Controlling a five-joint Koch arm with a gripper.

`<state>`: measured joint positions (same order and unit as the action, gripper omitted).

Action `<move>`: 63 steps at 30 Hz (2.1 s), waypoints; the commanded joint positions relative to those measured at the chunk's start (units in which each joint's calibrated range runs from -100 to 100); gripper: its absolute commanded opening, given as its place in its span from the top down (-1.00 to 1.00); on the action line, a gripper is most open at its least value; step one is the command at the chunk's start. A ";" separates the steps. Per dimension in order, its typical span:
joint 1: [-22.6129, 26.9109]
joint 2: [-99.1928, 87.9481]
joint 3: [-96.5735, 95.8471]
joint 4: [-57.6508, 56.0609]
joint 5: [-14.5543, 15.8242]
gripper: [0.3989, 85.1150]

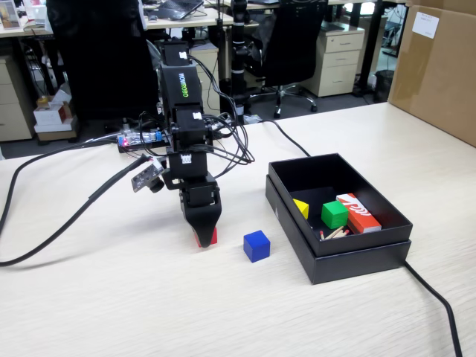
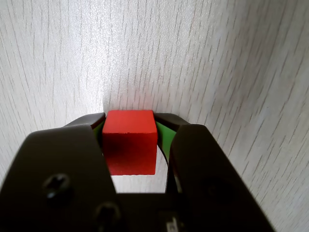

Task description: Put the red cube on top of the blue cube

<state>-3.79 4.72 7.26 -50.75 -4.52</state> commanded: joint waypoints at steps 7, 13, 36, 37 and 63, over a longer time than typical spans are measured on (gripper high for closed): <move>-0.10 -1.57 2.17 1.12 -0.39 0.95; 0.24 -12.01 0.81 0.60 0.49 0.96; 5.57 -1.34 24.20 1.99 6.59 0.95; 5.57 -0.42 24.20 2.42 6.59 0.95; 6.06 4.40 26.02 3.63 7.67 0.95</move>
<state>2.52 10.55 27.16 -50.37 3.25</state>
